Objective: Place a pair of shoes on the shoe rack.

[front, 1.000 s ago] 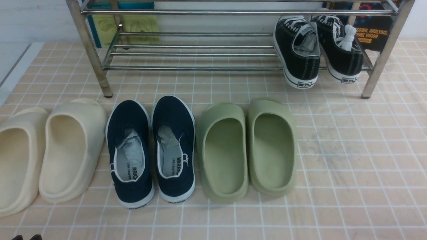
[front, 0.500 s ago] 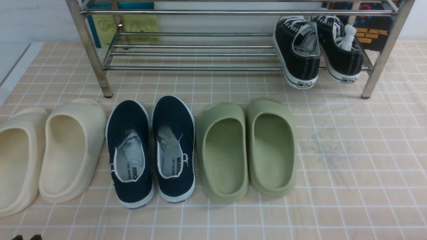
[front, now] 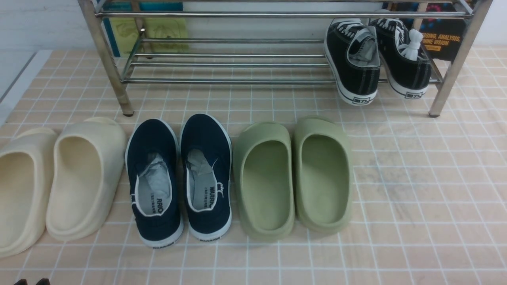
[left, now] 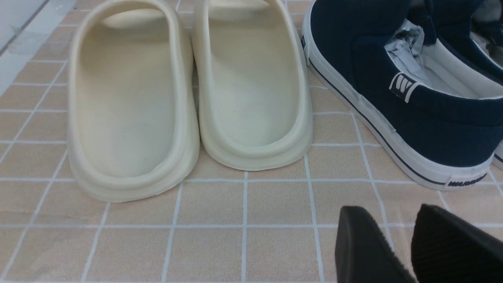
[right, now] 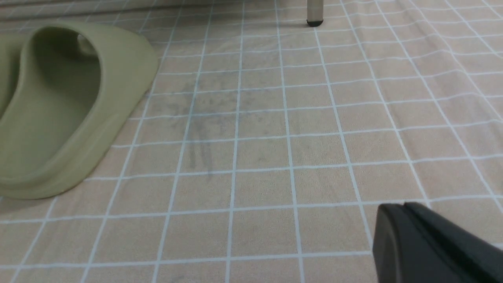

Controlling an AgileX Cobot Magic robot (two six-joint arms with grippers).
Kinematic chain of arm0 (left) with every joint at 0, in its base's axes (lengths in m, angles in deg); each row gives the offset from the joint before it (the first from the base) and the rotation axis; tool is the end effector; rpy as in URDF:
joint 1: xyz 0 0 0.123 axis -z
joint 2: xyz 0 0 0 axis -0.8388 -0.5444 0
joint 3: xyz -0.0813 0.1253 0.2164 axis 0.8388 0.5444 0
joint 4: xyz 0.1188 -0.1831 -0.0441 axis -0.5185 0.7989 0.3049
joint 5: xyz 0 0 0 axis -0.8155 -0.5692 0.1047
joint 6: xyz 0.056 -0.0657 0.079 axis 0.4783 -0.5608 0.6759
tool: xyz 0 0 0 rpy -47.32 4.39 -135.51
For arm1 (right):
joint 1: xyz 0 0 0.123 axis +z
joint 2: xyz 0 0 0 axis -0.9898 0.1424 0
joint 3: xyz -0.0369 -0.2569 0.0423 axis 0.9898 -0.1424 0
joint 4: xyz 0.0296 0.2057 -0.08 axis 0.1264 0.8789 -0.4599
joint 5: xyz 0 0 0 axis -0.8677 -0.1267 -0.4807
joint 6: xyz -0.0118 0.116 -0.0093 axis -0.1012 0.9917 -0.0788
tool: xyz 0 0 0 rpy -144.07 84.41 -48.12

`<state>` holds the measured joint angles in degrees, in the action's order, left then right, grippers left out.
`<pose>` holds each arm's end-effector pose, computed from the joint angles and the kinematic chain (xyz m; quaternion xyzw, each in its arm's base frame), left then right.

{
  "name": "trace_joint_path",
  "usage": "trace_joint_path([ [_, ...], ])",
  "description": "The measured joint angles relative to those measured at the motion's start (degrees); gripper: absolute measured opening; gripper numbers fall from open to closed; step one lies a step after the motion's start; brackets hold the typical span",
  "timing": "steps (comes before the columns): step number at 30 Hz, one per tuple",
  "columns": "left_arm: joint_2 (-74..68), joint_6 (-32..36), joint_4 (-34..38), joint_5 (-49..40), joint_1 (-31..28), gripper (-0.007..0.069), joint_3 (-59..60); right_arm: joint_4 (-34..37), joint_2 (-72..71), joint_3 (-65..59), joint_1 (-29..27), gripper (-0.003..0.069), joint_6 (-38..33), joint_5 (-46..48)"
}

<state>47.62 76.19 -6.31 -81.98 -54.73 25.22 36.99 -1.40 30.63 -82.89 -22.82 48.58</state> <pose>0.0701 -0.0028 0.1673 0.0182 0.8019 -0.0103 0.5970 0.0697 0.0019 0.1663 0.0460 0.8046 0.0398 0.5907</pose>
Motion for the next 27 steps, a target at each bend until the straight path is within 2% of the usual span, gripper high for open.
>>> trace_joint_path([
  [27, 0.0, 0.0, 0.0, 0.0, 0.0, 0.0240, 0.0, 0.0, 0.0, 0.0, 0.0, 0.0029, 0.1, 0.0],
])
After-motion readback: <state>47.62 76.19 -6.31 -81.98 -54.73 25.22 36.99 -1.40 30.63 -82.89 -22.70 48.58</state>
